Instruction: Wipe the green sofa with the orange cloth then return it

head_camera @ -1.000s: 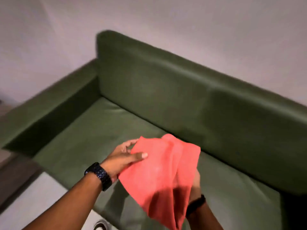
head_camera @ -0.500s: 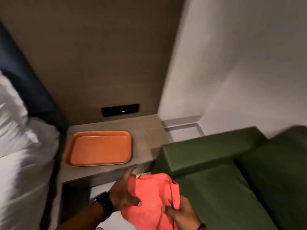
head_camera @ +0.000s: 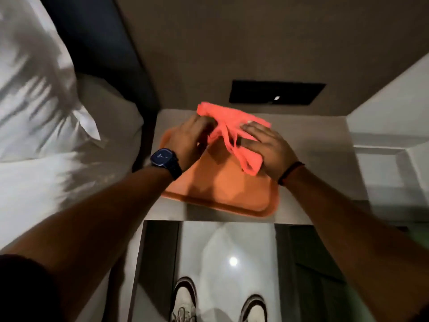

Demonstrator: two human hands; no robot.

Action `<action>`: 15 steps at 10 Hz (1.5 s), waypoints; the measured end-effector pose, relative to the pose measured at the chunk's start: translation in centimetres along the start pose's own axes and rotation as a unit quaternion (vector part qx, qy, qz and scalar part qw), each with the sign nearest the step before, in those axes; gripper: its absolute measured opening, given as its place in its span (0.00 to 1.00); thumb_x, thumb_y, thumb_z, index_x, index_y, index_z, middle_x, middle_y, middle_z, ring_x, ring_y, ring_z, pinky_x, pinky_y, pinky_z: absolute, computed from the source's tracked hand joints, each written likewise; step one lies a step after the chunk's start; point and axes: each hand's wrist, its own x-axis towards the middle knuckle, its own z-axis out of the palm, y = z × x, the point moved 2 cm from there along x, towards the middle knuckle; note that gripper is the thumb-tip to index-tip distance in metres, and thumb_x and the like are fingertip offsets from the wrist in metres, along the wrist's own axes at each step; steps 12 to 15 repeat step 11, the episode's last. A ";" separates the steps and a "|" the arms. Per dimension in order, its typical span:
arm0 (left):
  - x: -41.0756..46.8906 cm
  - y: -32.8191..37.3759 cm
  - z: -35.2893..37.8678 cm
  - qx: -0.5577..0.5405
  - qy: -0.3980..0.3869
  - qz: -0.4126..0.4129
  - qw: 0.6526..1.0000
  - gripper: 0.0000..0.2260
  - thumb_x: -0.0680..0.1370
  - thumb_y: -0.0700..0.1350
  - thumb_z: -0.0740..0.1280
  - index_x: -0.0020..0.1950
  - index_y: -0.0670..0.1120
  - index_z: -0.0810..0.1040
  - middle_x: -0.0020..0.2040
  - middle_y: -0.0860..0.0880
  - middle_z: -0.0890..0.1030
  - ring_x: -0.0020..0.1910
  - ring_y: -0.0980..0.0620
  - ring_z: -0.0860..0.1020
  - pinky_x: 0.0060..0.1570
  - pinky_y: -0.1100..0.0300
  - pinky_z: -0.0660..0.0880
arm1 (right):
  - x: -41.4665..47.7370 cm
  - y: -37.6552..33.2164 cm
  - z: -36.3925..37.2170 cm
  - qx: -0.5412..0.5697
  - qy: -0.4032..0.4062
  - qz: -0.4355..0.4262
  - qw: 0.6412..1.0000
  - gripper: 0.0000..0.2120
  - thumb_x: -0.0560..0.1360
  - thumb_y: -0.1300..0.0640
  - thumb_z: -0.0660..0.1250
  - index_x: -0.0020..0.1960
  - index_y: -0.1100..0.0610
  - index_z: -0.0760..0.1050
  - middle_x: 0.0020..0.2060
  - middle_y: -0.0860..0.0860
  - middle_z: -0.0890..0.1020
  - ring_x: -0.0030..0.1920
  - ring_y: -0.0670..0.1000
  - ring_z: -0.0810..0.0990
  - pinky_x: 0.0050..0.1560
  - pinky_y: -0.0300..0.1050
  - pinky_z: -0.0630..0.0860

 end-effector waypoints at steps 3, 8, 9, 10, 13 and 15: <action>-8.8 -7.6 6.7 0.101 -0.274 -0.003 0.957 0.07 0.71 0.46 0.70 0.44 0.43 0.79 0.44 0.41 0.79 0.41 0.39 0.77 0.40 0.51 0.77 | -7.9 1.8 13.2 0.025 -0.248 0.066 0.966 0.26 0.71 0.60 0.65 0.69 0.52 0.68 0.73 0.58 0.64 0.73 0.59 0.60 0.72 0.56 0.59; -5.8 -7.0 12.1 0.209 -0.348 -0.130 0.904 0.49 0.66 0.70 0.65 0.76 0.54 0.43 0.79 0.48 0.45 0.76 0.43 0.45 0.72 0.40 0.50 | -5.5 0.3 15.4 -0.049 -0.248 0.155 0.955 0.35 0.73 0.36 0.53 0.75 0.44 0.43 0.77 0.54 0.46 0.76 0.56 0.44 0.73 0.65 0.46; -6.2 -7.2 12.7 0.205 -0.361 -0.148 0.898 0.50 0.65 0.71 0.65 0.76 0.54 0.40 0.78 0.49 0.40 0.76 0.43 0.40 0.72 0.40 0.47 | -5.7 0.5 15.6 -0.050 -0.258 0.156 0.952 0.36 0.73 0.35 0.52 0.74 0.43 0.40 0.77 0.53 0.44 0.76 0.56 0.43 0.73 0.65 0.45; -6.2 -6.5 12.1 0.215 -0.315 -0.142 0.913 0.50 0.65 0.71 0.65 0.76 0.54 0.42 0.79 0.48 0.42 0.76 0.43 0.42 0.72 0.41 0.46 | -5.2 0.1 14.5 -0.041 -0.249 0.158 0.955 0.35 0.74 0.36 0.53 0.75 0.45 0.42 0.77 0.54 0.46 0.76 0.56 0.45 0.73 0.64 0.46; -5.0 -4.5 9.8 0.221 -0.247 -0.130 0.935 0.48 0.65 0.75 0.57 0.77 0.53 0.42 0.79 0.47 0.43 0.76 0.43 0.42 0.73 0.43 0.45 | -3.9 -0.4 11.1 0.016 -0.154 0.193 0.969 0.36 0.73 0.39 0.59 0.75 0.47 0.48 0.77 0.57 0.51 0.76 0.57 0.50 0.74 0.61 0.51; -5.0 -4.5 9.8 0.221 -0.247 -0.130 0.935 0.48 0.65 0.75 0.57 0.77 0.53 0.42 0.79 0.47 0.43 0.76 0.43 0.42 0.73 0.43 0.45 | -3.9 -0.4 11.1 0.016 -0.154 0.193 0.969 0.36 0.73 0.39 0.59 0.75 0.47 0.48 0.77 0.57 0.51 0.76 0.57 0.50 0.74 0.61 0.51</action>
